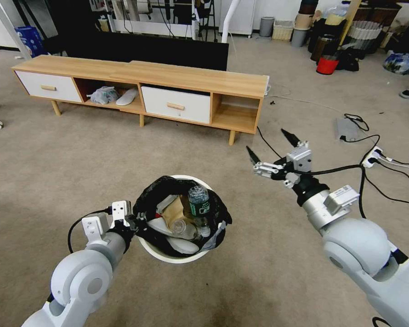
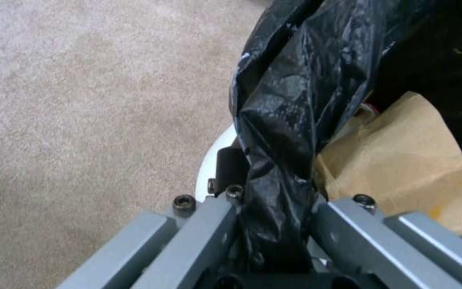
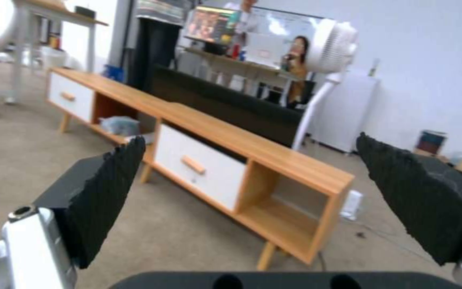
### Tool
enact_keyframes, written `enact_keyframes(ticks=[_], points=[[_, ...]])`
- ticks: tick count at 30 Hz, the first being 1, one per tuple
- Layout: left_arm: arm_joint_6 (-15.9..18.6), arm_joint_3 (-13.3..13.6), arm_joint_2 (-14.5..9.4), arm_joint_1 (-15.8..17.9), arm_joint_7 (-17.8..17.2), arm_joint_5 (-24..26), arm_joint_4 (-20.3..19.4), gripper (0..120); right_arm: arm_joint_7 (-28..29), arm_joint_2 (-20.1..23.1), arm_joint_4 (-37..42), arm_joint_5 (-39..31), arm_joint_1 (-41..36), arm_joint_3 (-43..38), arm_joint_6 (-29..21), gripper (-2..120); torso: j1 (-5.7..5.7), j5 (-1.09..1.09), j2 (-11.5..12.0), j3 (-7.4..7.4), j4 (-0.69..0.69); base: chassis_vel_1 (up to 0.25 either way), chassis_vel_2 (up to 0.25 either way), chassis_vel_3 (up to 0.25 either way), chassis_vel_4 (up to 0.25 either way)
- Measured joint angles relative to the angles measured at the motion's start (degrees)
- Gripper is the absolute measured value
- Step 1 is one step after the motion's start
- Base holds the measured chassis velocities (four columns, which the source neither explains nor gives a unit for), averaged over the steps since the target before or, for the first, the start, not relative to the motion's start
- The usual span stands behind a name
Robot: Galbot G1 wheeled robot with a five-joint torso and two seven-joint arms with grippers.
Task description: Pick up the trash bin and place the garbage on the floor into it.
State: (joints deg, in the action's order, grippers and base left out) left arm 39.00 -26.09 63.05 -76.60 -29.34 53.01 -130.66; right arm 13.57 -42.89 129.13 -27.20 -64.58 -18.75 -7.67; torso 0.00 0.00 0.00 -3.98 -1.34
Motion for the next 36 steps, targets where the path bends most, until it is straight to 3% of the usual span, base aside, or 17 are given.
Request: enact_keyframes(ticks=[7,9,12,29,36], points=[[-0.02,-0.21,-0.01,-0.37,-0.14,0.07,-0.35,1,0.14,-2.75,0.55,3.15,-6.70,-5.80,-0.04,100,0.00,0.00,0.00,0.00,-0.01,0.000,0.000,0.000,0.000],[-0.04,-0.27,0.05,-0.59,-0.25,0.10,-0.40,1,-1.26,-5.31,1.21,7.43,-12.86,-9.92,1.06,100,0.00,0.00,0.00,0.00,-0.01,0.000,0.000,0.000,0.000],[-0.06,-0.27,0.05,-0.70,-0.33,0.11,-0.45,1,-2.55,-6.94,1.34,11.29,-15.20,-11.99,2.14,100,0.00,0.00,0.00,0.00,-0.01,0.000,0.000,0.000,0.000],[-0.07,-0.26,0.30,-1.91,-0.40,-0.07,-0.92,1,-5.49,-15.63,3.08,20.80,-24.40,-20.36,6.04,100,0.00,0.00,0.00,0.00,0.00,0.000,0.000,0.000,0.000],[-0.11,-0.37,0.16,-1.71,-0.40,-0.04,-0.97,1,-7.12,-22.12,3.36,25.40,-27.96,-21.82,9.10,100,0.00,0.00,0.00,0.00,0.01,0.000,0.000,0.000,0.000]])
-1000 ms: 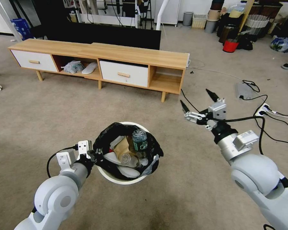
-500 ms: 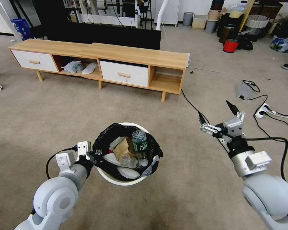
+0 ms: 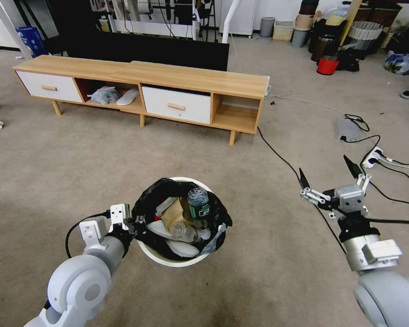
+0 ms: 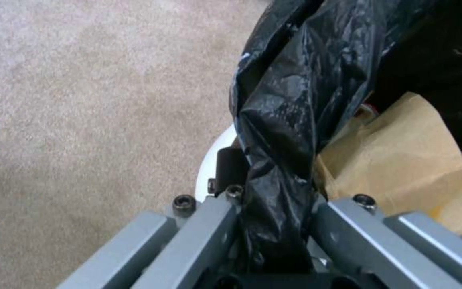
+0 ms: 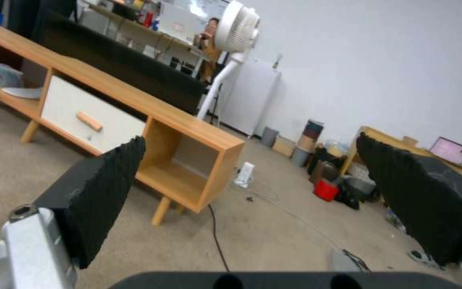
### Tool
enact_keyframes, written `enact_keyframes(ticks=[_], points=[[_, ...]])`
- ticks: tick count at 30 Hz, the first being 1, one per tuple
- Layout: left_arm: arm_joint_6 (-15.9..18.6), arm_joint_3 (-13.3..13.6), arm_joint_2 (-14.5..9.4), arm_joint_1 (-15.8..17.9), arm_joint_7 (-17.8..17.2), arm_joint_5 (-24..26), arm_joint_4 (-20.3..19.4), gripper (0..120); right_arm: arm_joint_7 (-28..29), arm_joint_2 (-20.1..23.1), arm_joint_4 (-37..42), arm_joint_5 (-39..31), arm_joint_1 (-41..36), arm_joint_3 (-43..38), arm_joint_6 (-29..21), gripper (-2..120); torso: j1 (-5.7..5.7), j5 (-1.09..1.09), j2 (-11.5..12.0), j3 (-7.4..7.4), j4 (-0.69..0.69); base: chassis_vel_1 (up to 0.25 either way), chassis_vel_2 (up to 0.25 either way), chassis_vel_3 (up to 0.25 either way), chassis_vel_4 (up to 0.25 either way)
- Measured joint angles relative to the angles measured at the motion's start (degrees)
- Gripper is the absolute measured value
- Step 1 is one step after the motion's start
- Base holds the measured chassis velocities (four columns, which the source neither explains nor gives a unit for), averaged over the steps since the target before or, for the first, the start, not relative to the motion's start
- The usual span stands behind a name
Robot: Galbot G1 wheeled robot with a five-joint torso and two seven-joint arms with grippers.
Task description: Pick up the trash bin and place the garbage on the floor into it.
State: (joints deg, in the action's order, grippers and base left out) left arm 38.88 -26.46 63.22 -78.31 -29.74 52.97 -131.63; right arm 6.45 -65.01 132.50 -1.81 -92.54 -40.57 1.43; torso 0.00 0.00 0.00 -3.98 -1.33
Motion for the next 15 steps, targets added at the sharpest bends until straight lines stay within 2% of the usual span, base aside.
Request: enact_keyframes(ticks=[2,10,15], points=[[-0.06,-0.04,-0.17,0.30,0.00,0.24,0.01,1,-0.39,-2.57,0.07,1.18,-0.92,-0.14,0.57,100,0.00,0.00,0.00,0.00,0.00,0.000,0.000,0.000,0.000],[-0.18,-0.02,-0.39,0.80,0.00,0.54,0.34,1,-1.15,-6.36,0.14,3.48,-2.44,-0.91,1.79,100,0.00,-0.01,0.00,0.00,-0.01,0.000,0.000,0.000,0.000],[-0.23,0.07,-0.42,0.98,0.05,0.55,0.55,1,-1.30,-7.06,0.20,3.95,-2.79,-1.05,2.07,100,0.00,0.00,0.00,0.00,-0.01,0.000,0.000,0.000,0.000]])
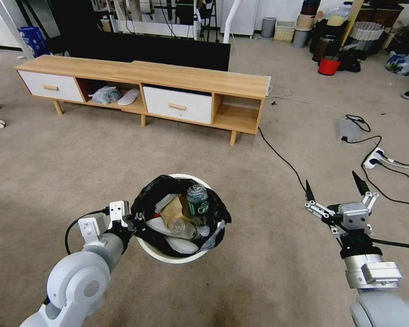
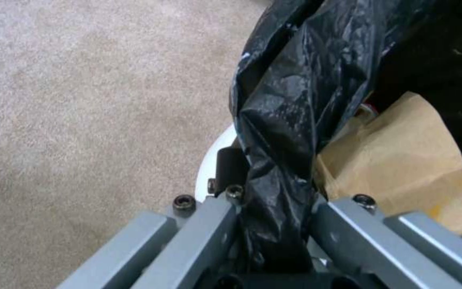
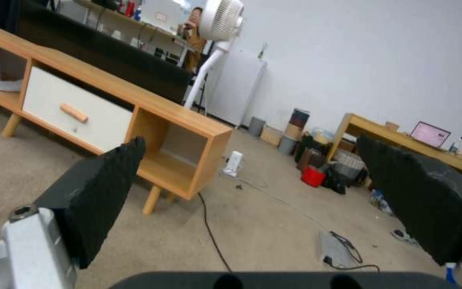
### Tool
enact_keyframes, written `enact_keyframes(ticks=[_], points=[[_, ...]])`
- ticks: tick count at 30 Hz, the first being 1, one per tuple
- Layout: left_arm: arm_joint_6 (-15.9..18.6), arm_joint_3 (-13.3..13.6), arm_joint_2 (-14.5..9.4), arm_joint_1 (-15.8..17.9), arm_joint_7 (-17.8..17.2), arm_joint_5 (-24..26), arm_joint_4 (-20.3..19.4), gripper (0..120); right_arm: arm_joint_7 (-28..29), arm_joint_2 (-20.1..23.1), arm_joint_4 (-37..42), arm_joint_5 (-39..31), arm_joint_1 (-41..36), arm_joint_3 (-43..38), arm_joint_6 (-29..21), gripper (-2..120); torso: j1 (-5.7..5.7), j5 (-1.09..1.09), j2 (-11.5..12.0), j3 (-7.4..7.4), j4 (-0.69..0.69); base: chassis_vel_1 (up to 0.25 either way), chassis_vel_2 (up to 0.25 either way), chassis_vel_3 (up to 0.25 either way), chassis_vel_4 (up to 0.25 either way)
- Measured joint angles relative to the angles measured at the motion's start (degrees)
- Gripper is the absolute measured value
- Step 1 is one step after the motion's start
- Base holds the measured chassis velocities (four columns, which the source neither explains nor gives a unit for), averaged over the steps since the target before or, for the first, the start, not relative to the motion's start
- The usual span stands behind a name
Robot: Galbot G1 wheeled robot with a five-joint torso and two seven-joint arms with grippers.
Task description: Pick up the trash bin and place the garbage on the floor into it.
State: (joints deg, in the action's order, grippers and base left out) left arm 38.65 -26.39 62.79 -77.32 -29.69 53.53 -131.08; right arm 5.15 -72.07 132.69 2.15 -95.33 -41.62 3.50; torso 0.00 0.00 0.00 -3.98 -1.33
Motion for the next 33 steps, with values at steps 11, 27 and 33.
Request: enact_keyframes(ticks=[11,27,33], points=[[-0.07,0.00,-0.05,0.11,0.08,-0.06,0.08,1,-0.17,-0.69,0.00,0.41,-0.38,0.11,0.47,100,0.00,0.00,0.00,0.00,-0.01,0.000,0.000,0.000,0.000],[-0.24,0.16,-0.19,0.35,0.19,-0.13,0.54,1,-0.24,-1.44,-0.42,0.77,-0.44,0.30,0.82,100,0.00,0.00,0.00,0.00,-0.01,0.000,0.000,0.000,0.000],[-0.31,0.26,-0.23,0.35,0.20,-0.17,0.62,1,-0.24,-1.63,-0.53,0.91,-0.44,0.37,0.95,100,0.00,0.00,0.00,0.00,-0.01,0.000,0.000,0.000,0.000]])
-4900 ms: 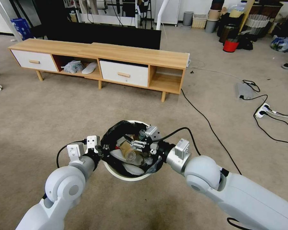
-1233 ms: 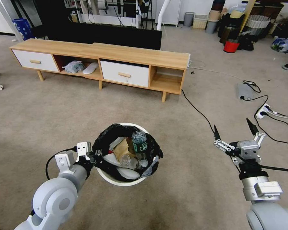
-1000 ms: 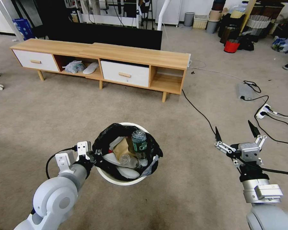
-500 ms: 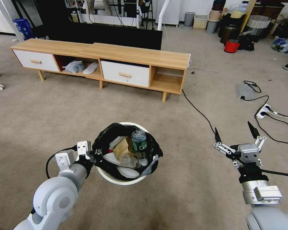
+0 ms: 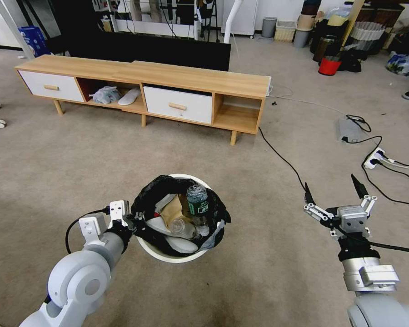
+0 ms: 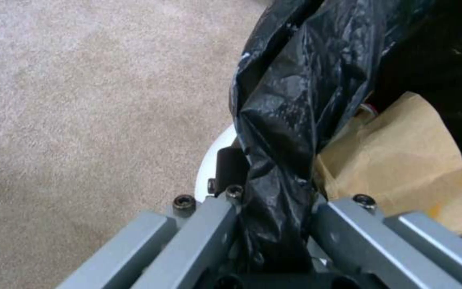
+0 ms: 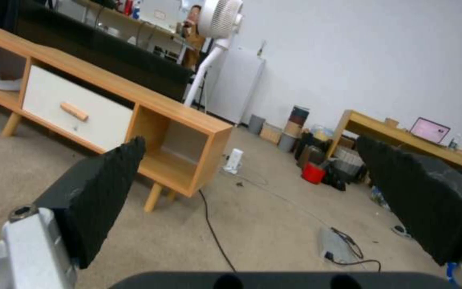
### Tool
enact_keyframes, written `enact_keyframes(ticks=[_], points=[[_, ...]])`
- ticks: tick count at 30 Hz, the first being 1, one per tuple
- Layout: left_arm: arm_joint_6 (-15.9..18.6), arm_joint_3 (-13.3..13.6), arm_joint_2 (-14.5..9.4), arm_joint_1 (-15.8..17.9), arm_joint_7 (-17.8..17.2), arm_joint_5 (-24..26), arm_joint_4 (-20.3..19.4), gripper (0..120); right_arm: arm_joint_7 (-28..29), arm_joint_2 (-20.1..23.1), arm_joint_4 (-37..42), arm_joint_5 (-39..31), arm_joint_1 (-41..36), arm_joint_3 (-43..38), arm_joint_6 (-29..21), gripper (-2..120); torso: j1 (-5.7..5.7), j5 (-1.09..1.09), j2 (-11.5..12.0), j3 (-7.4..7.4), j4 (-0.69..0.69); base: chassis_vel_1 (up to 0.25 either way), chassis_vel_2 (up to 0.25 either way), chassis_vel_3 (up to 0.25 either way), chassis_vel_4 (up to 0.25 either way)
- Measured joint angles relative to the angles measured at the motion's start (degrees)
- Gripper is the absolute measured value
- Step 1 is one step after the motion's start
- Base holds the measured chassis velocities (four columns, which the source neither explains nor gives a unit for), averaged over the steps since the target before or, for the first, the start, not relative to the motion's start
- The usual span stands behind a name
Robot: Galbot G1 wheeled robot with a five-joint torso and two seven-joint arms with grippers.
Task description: Pick up the trash bin and place the garbage on the floor into it.
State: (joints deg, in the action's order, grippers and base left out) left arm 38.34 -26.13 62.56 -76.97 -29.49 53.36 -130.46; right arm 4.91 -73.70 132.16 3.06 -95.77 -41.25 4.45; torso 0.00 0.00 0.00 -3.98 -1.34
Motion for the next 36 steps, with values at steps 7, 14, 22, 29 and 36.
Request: enact_keyframes(ticks=[7,14,22,29,36], points=[[-0.03,0.08,-0.03,0.13,0.02,0.00,0.00,1,0.00,-0.09,-0.09,0.20,-0.13,0.21,0.17,100,0.00,0.00,0.00,0.00,0.00,0.000,0.000,0.000,0.000],[-0.02,0.32,-0.04,0.51,0.03,0.02,0.22,1,-0.30,-0.79,-0.12,1.00,-0.50,0.70,0.43,100,0.00,0.01,0.00,0.00,0.00,0.000,0.000,0.000,0.000],[-0.03,0.30,-0.16,0.47,0.03,0.06,0.30,1,-0.57,-1.19,-0.28,1.25,-0.44,0.91,0.70,100,0.00,0.00,0.00,0.00,-0.01,0.000,0.000,0.000,0.000],[-0.10,0.11,-0.30,0.32,0.04,0.12,0.27,1,-0.59,-1.17,-0.39,1.15,-0.14,0.83,0.75,100,0.00,0.00,0.00,0.00,-0.01,0.000,0.000,0.000,0.000],[-0.12,0.27,-0.11,0.35,0.05,0.09,0.28,1,-0.59,-1.06,-0.41,0.97,-0.35,0.46,0.96,100,0.00,0.01,0.00,0.00,-0.01,0.000,0.000,0.000,0.000]])
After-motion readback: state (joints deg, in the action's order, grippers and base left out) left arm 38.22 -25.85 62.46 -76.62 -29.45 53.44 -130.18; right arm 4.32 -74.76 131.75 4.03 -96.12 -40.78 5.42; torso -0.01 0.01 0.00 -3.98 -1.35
